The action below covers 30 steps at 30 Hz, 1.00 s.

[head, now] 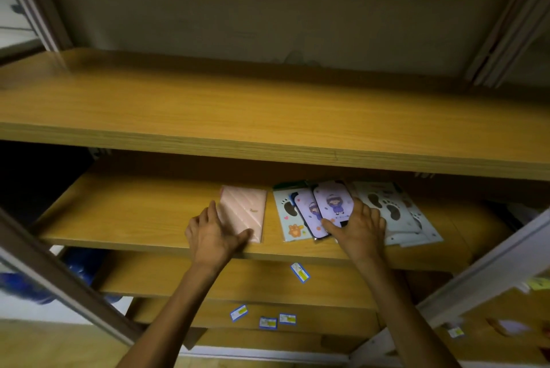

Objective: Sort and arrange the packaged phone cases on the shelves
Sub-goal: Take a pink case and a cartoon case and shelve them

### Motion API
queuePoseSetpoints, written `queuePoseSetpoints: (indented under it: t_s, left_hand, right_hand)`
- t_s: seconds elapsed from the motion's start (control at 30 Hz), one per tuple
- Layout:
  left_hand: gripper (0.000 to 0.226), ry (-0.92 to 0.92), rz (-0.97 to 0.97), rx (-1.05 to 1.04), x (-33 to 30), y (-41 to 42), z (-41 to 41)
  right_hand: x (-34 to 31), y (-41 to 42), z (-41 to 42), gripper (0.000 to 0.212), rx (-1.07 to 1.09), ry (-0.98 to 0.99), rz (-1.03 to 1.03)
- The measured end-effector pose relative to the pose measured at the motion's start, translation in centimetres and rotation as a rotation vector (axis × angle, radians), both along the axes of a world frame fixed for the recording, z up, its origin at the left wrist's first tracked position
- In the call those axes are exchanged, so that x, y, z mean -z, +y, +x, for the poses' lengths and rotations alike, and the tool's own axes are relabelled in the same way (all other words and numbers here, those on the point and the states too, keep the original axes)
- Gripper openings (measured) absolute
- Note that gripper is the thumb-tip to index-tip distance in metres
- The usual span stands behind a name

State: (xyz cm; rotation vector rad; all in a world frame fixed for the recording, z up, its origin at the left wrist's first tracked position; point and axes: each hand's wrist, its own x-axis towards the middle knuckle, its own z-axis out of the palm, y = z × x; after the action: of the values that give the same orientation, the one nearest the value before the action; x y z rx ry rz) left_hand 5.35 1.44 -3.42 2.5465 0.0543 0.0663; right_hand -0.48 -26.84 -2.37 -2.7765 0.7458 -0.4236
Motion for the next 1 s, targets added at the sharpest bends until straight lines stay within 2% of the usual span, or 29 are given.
queuePoseSetpoints:
  t_s: [0.17,0.43,0.57,0.73,0.83,0.93,1.0]
  left_hand:
    - [0.115,-0.016,0.044,-0.018,-0.1,-0.9,-1.1]
    - [0.119,0.032,-0.093,-0.029,-0.2,-1.0,0.1]
    - [0.122,0.031,-0.158,-0.033,-0.1,-0.9,0.3]
    - [0.116,0.048,-0.325,-0.013,-0.6,-0.8,0.5]
    - [0.108,0.058,-0.497,-0.014,-1.1,-0.6,0.7]
    - [0.104,0.093,-0.522,-0.001,-1.1,-0.3,0.9]
    - [0.09,0.109,-0.554,0.034,-0.8,-0.2,0.8]
  right_hand:
    - [0.2,0.1,-0.1,0.091,-0.005,0.011,-0.024]
    - [0.3,0.2,-0.1,0.094,-0.04,-0.043,0.048]
    - [0.0,0.4,-0.2,0.097,-0.045,-0.114,0.185]
    - [-0.2,0.2,0.1,0.102,-0.062,-0.215,0.478]
    - [-0.2,-0.6,0.4,0.097,-0.042,-0.202,0.613]
    - [-0.1,-1.4,0.6,0.088,-0.022,-0.188,0.638]
    - [-0.1,-1.7,0.6,0.079,-0.037,-0.211,0.678]
